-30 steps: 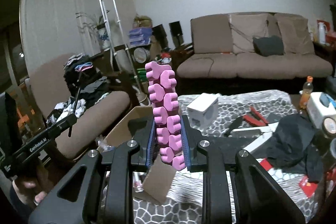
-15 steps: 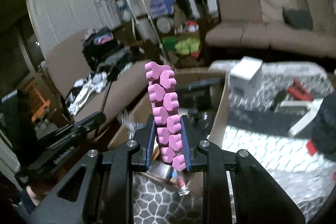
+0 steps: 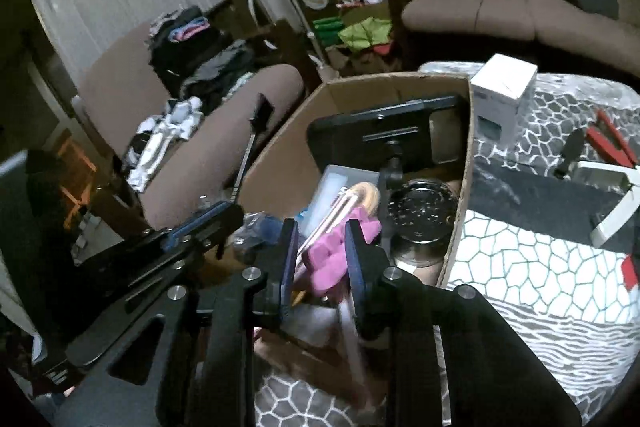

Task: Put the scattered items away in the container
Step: 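Lower the pink separator into the box and open the right tool, then move the right tool back over the table to the white stapler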

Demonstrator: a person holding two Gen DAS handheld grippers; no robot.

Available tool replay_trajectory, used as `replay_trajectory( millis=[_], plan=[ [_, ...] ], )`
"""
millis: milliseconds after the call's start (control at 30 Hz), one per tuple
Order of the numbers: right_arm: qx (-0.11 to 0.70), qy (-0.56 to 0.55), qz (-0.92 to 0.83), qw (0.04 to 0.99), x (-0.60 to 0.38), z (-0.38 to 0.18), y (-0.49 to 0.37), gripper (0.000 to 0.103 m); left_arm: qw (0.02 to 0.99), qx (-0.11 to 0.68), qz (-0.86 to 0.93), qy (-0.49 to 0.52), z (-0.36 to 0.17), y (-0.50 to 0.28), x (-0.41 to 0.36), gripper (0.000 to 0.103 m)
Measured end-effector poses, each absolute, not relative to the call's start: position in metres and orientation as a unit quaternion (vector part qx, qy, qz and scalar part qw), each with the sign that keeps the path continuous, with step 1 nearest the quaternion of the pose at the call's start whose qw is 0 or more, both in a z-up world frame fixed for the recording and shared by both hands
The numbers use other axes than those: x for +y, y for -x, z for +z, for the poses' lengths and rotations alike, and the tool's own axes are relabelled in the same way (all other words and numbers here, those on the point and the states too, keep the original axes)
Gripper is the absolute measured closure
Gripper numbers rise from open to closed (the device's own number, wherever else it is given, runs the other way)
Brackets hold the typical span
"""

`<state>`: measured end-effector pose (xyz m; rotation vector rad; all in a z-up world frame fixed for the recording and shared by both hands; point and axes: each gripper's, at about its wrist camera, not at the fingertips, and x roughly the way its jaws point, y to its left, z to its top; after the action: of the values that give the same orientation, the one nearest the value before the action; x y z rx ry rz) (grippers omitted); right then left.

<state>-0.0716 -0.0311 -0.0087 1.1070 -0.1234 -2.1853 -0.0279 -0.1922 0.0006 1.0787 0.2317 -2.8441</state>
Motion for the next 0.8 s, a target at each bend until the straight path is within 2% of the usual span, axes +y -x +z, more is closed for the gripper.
replay_trajectory(
  millis=[167,233,300,367,467,600,667,767,800],
  plan=[
    [-0.056,-0.441,-0.828,0.340,-0.025,-0.018,0.077,0.077,0.050,0.073,-0.929,-0.360,0.001,0.030,-0.191,0.097],
    [-0.058,-0.442,-0.829,0.336,-0.021,-0.018,0.075,0.072,0.053,0.080,-0.926,-0.364,0.002,0.030,-0.192,0.091],
    [-0.064,-0.442,-0.829,0.336,-0.013,-0.016,0.075,0.072,0.046,0.095,-0.925,-0.365,0.005,0.029,-0.192,0.067],
    [-0.068,-0.442,-0.829,0.336,-0.005,-0.010,0.073,0.067,0.043,0.125,-0.930,-0.342,0.014,0.022,-0.197,0.054],
    [-0.070,-0.433,-0.833,0.337,0.010,0.002,0.069,0.065,0.047,0.163,-0.944,-0.284,0.032,0.007,-0.202,0.027],
    [-0.045,-0.420,-0.850,0.314,0.038,0.025,0.061,0.052,0.031,0.234,-0.943,-0.235,0.041,-0.005,-0.208,0.012],
    [-0.032,-0.412,-0.864,0.287,0.062,0.038,0.056,0.050,0.007,0.266,-0.936,-0.232,0.040,-0.004,-0.208,0.012],
    [-0.036,-0.389,-0.887,0.247,0.110,0.057,0.044,0.039,-0.021,0.298,-0.933,-0.203,0.045,-0.009,-0.200,0.011],
    [-0.045,-0.378,-0.895,0.234,0.128,0.063,0.040,0.034,-0.022,0.296,-0.937,-0.186,0.050,-0.014,-0.194,0.008]
  ],
)
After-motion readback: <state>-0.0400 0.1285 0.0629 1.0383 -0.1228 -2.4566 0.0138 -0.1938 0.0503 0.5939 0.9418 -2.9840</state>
